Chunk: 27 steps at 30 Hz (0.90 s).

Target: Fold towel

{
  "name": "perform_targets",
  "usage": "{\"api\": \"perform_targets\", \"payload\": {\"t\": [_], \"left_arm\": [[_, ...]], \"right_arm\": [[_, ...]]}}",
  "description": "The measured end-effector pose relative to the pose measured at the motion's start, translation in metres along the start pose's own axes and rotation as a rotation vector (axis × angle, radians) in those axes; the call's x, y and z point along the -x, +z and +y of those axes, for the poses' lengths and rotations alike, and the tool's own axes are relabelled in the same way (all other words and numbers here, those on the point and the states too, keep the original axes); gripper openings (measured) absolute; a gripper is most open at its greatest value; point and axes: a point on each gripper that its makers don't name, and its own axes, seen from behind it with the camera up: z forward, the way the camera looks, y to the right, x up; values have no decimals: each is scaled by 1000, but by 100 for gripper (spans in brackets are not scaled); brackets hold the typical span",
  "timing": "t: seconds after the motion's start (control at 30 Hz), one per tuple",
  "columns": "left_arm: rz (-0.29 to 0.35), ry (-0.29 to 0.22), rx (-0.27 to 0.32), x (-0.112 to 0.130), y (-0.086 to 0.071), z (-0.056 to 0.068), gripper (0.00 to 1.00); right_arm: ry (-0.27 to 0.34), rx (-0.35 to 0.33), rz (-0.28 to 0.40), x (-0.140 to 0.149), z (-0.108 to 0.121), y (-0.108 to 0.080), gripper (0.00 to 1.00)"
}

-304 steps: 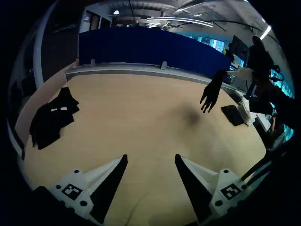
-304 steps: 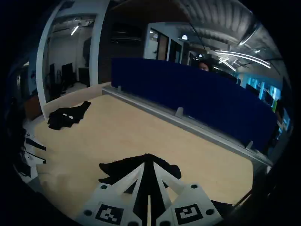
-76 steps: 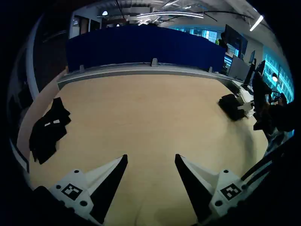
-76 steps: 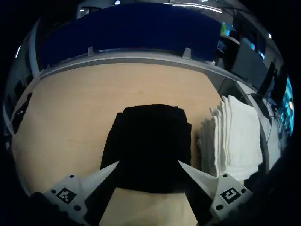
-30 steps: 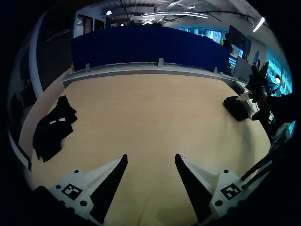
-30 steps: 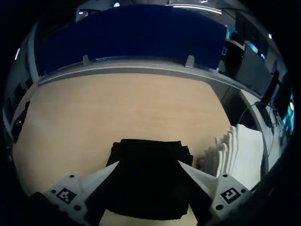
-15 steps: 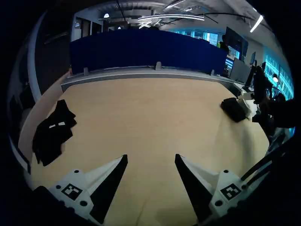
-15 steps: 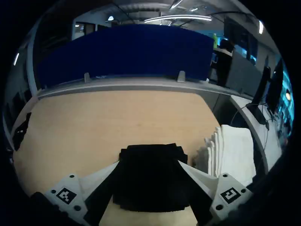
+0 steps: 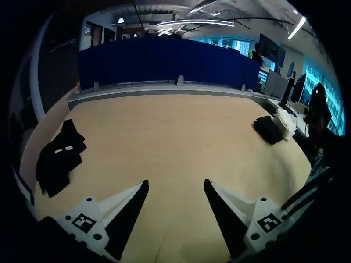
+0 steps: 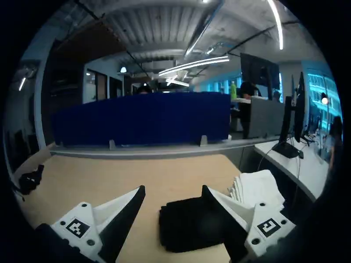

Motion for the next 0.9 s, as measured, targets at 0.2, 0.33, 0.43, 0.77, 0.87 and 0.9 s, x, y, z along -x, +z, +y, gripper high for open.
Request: {"api": "perform_targets", "payload": {"t": [0.2, 0.33, 0.43, 0.77, 0.87, 0.9], "left_arm": [[16, 4, 7, -5, -1, 0, 93], [35, -1, 7, -9, -1, -1, 93], [57, -9, 1, -15, -1, -4, 93], [212, -3, -37, -60, -7, -19, 93], [277, -3, -62, -79, -12, -27, 93], [297, -3, -69, -85, -13, -30, 93]], "right_arm": [[-9, -21, 156, -47, -29, -32, 100], [-47, -25, 186, -60, -48, -45, 100], [-66, -31, 188, -64, -61, -51, 100], [-76, -58, 179, -72, -107, -65, 100], [-77, -64, 183, -74, -120, -69, 100], [-78, -65, 184, -75, -124, -70, 100]]}}
